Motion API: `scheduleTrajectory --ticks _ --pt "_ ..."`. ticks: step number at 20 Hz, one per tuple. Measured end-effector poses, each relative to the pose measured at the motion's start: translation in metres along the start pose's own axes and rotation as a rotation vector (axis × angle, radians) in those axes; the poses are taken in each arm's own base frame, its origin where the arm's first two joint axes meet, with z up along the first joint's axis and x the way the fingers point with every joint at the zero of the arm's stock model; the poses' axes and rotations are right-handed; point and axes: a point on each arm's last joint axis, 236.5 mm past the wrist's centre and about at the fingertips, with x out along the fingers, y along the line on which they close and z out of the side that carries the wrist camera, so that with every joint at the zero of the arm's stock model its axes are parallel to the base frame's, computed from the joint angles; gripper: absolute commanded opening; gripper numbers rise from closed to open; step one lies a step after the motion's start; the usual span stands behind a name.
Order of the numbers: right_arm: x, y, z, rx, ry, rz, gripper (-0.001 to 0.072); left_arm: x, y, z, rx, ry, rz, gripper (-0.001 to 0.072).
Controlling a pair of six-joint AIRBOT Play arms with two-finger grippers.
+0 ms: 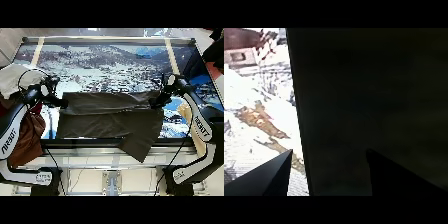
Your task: Fold the shirts.
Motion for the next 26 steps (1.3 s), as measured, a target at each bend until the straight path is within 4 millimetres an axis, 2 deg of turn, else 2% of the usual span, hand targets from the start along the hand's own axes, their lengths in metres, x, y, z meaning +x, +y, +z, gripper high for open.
scheduleTrajectory --ticks 2,3,5,6,7,8,9,10,11,13,15,17,18,20,22,26 --pt "-0.035 -0.002 -0.003 -0.008 -0.026 -0.023 0.0209 -0.022 0.001 0.014 -0.014 -0.062 0.003 0.055" --pt "-0.061 -0.007 -0.005 -0.008 -0.053 -0.05 0.0209 -0.041 0.003 0.023 -0.022 -0.111 0.01 0.055" --pt "-0.121 -0.023 -0.016 0.013 -0.134 -0.119 0.021 -0.097 0.015 0.039 -0.044 -0.244 0.04 0.0549" --pt "-0.151 -0.031 -0.025 0.036 -0.187 -0.144 0.021 -0.126 0.024 0.041 -0.058 -0.306 0.066 0.0549" --pt "-0.178 -0.04 -0.039 0.069 -0.237 -0.173 0.0211 -0.155 0.037 0.037 -0.089 -0.367 0.098 0.0549" --pt "-0.2 -0.05 -0.058 0.115 -0.279 -0.191 0.022 -0.176 0.052 0.025 -0.135 -0.406 0.13 0.0549" --pt "-0.211 -0.054 -0.079 0.16 -0.31 -0.189 0.0405 -0.189 0.068 0.004 -0.216 -0.429 0.159 0.0549" --pt "-0.212 -0.056 -0.102 0.213 -0.328 -0.169 0.0491 -0.193 0.081 -0.022 -0.317 -0.435 0.178 0.0549" --pt "-0.202 -0.053 -0.122 0.264 -0.339 -0.125 0.0491 -0.188 0.092 -0.054 -0.445 -0.424 0.19 0.0548" --pt "-0.164 -0.039 -0.15 0.368 -0.362 -0.01 0.0491 -0.16 0.091 -0.112 -0.689 -0.378 0.15 0.0548" --pt "-0.119 -0.017 -0.162 0.471 -0.381 0.142 0.0491 -0.12 0.068 -0.158 -0.889 -0.293 0.044 0.0547" --pt "-0.085 0.003 -0.166 0.56 -0.383 0.278 0.0491 -0.087 0.039 -0.187 -1.032 -0.209 -0.067 0.0544" --pt "-0.073 0.012 -0.167 0.588 -0.384 0.334 0.0491 -0.073 0.026 -0.197 -1.092 -0.171 -0.117 0.0541" --pt "-0.062 0.023 -0.165 0.618 -0.395 0.408 0.0491 -0.057 0.008 -0.212 -1.153 -0.106 -0.177 0.0473" --pt "-0.056 0.029 -0.163 0.634 -0.407 0.45 0.0491 -0.045 -0.006 -0.218 -1.184 -0.057 -0.232 0.0473" --pt "-0.054 0.037 -0.161 0.644 -0.414 0.498 0.049 -0.031 -0.02 -0.211 -1.234 -0.033 -0.33 0.047"
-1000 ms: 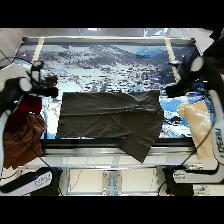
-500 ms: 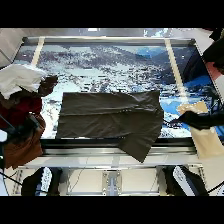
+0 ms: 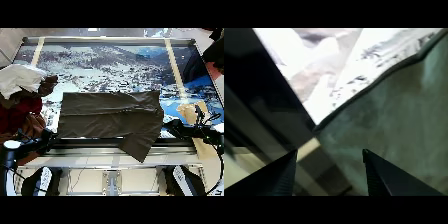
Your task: Fold the shirts.
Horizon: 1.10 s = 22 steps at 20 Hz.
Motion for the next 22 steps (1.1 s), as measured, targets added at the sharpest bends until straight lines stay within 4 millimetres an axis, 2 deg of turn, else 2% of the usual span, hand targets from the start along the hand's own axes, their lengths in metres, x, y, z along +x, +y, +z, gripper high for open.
scheduleTrajectory --ticks 3,4,5,6,9,12,16,19,22 --pt "0.001 0.003 -0.005 -0.007 0.016 0.019 0.0488 0.01 -0.011 0.001 -0.025 0.02 -0.062 0.0446" --pt "0.001 0.004 -0.006 -0.01 0.021 0.023 0.0487 0.013 -0.013 0.001 -0.031 0.028 -0.074 0.028" --pt "0.001 0.005 -0.007 -0.011 0.027 0.028 0.0477 0.016 -0.011 0.001 -0.032 0.035 -0.073 0.0067" --pt "0.002 0.005 -0.008 -0.012 0.03 0.03 0.0477 0.019 -0.009 0.001 -0.027 0.039 -0.069 0.0011" --pt "0.002 0.003 -0.012 -0.014 0.045 0.02 0.0478 0.022 -0.012 0.001 -0.033 0.048 -0.089 0.0011" --pt "0.005 -0.025 -0.031 0.046 0.112 -0.082 0.0478 0.023 -0.015 0.001 -0.026 0.052 -0.102 0.0011" --pt "0.03 -0.04 -0.059 0.191 0.159 -0.07 0.0477 0.023 -0.016 0.0 -0.021 0.055 -0.109 0.0011" --pt "0.05 -0.047 -0.07 0.275 0.149 -0.041 0.0477 0.023 -0.017 0.0 -0.02 0.058 -0.112 0.0011" --pt "0.062 -0.049 -0.08 0.315 0.161 -0.025 0.0462 0.023 -0.017 -0.001 -0.018 0.059 -0.113 0.0011"
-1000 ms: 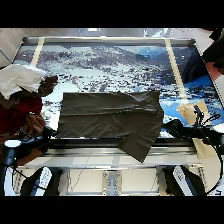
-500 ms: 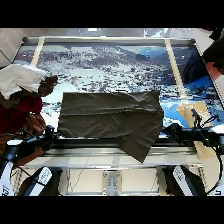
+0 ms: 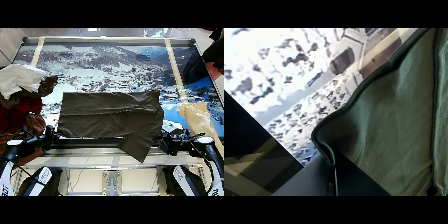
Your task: Fold the shirts.
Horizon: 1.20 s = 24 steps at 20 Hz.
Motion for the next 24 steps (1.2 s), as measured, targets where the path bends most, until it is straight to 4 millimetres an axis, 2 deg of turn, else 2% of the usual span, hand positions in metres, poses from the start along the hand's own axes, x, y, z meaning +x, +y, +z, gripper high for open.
scheduleTrajectory --ticks 1,5,6,7,9,12,17,21,24 --pt "0.003 0.001 -0.003 0.002 0.01 0.006 0.0419 0.0 0.0 0.0 0.0 0.001 -0.001 0.0011" --pt "0.021 0.006 -0.019 -0.037 0.077 0.0 0.0398 0.0 0.0 0.0 -0.001 0.001 -0.001 0.0011" --pt "0.025 0.009 -0.021 -0.045 0.085 0.0 0.0267 0.0 0.0 0.0 0.0 0.001 -0.001 0.0011" --pt "0.029 0.01 -0.021 -0.054 0.086 -0.003 0.0013 0.0 0.0 0.0 -0.001 0.001 -0.001 0.0011" --pt "0.034 0.016 -0.018 -0.086 0.073 0.007 0.0013 0.0 -0.001 0.0 0.001 0.001 -0.003 0.0011" --pt "0.026 0.049 -0.021 -0.178 0.096 0.092 0.0012 -0.011 -0.014 0.008 0.092 -0.025 -0.016 0.001" --pt "-0.025 0.111 -0.016 -0.395 0.062 0.149 0.0011 -0.063 -0.078 0.016 0.342 -0.1 -0.112 0.0008" --pt "-0.071 0.173 0.013 -0.537 -0.102 0.175 0.001 -0.103 -0.133 0.017 0.531 -0.18 -0.168 0.0007" --pt "-0.09 0.217 0.046 -0.614 -0.208 0.177 0.001 -0.108 -0.166 0.026 0.656 -0.227 -0.154 0.0007"
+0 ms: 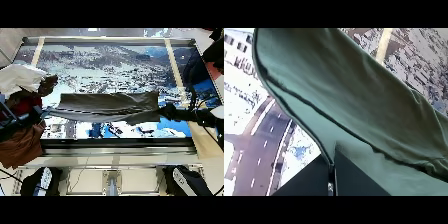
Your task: Fold the shirts.
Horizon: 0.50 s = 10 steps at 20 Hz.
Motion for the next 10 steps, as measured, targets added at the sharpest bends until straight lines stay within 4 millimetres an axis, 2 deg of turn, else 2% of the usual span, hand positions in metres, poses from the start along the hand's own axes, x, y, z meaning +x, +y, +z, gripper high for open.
scheduleTrajectory --ticks 2,4,7,10 --pt "0.011 0.002 0.032 -0.036 -0.017 -0.017 0.001 0.02 -0.005 0.014 0.066 0.02 0.024 0.0006" --pt "0.03 -0.005 0.061 -0.051 -0.02 -0.036 0.001 0.049 0.002 0.028 0.101 0.053 0.082 0.0007" --pt "0.069 -0.033 0.098 -0.022 -0.016 -0.076 0.001 0.099 0.026 0.043 0.123 0.129 0.196 0.0007" --pt "0.11 -0.069 0.111 0.024 0.022 -0.116 0.001 0.148 0.036 0.05 0.157 0.189 0.249 0.0007"
